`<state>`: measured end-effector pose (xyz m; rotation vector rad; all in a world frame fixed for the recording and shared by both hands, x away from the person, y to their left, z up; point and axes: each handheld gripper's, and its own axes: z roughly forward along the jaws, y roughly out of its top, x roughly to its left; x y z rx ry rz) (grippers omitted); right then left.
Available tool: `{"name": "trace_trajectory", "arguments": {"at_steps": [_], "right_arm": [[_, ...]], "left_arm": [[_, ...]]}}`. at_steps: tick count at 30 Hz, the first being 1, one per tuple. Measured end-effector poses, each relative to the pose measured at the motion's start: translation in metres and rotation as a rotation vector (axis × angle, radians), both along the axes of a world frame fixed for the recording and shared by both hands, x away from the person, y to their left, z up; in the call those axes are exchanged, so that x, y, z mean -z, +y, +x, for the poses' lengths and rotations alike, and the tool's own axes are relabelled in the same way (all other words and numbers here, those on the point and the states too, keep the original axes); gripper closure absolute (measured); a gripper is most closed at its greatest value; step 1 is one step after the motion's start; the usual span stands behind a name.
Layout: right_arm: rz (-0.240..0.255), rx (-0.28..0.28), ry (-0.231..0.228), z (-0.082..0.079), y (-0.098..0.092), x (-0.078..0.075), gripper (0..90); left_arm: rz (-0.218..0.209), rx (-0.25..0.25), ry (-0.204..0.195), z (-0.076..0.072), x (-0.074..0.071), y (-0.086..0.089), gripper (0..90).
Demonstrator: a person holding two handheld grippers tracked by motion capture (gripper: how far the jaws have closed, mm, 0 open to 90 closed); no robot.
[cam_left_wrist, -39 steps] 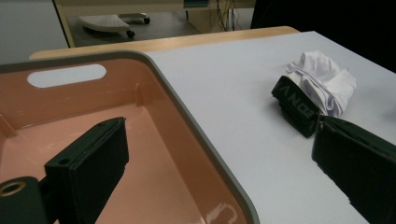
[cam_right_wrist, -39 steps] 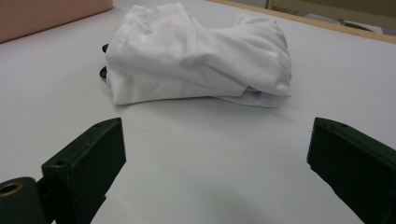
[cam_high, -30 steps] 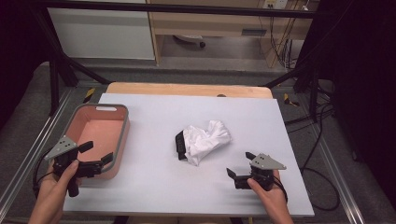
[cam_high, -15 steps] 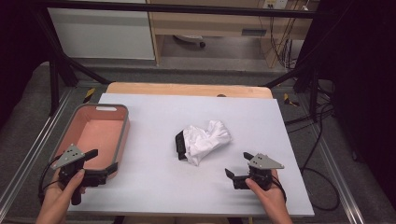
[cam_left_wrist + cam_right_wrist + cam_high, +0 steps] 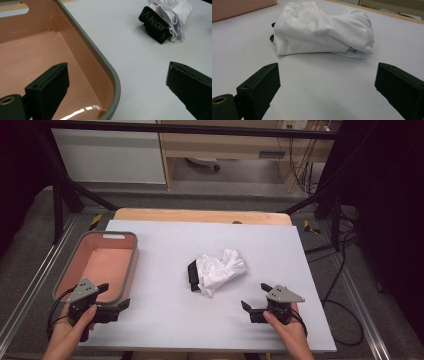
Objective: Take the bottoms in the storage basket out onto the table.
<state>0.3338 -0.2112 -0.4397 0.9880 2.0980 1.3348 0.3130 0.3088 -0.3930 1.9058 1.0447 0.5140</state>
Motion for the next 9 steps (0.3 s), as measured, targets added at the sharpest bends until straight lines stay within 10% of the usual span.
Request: {"name": "trace_trajectory", "arguments": {"at_steps": [6, 9], "right_arm": [[-0.034, 0.074, 0.065, 0.005, 0.003, 0.008, 6.1], [-0.096, 0.095, 0.123, 0.007, 0.004, 0.014, 6.0]], "left_arm": [[-0.001, 0.013, 0.016, 0.000, 0.002, -0.004, 4.5], [-0.038, -0.008, -0.045, -0.003, -0.012, -0.002, 5.3]]}}
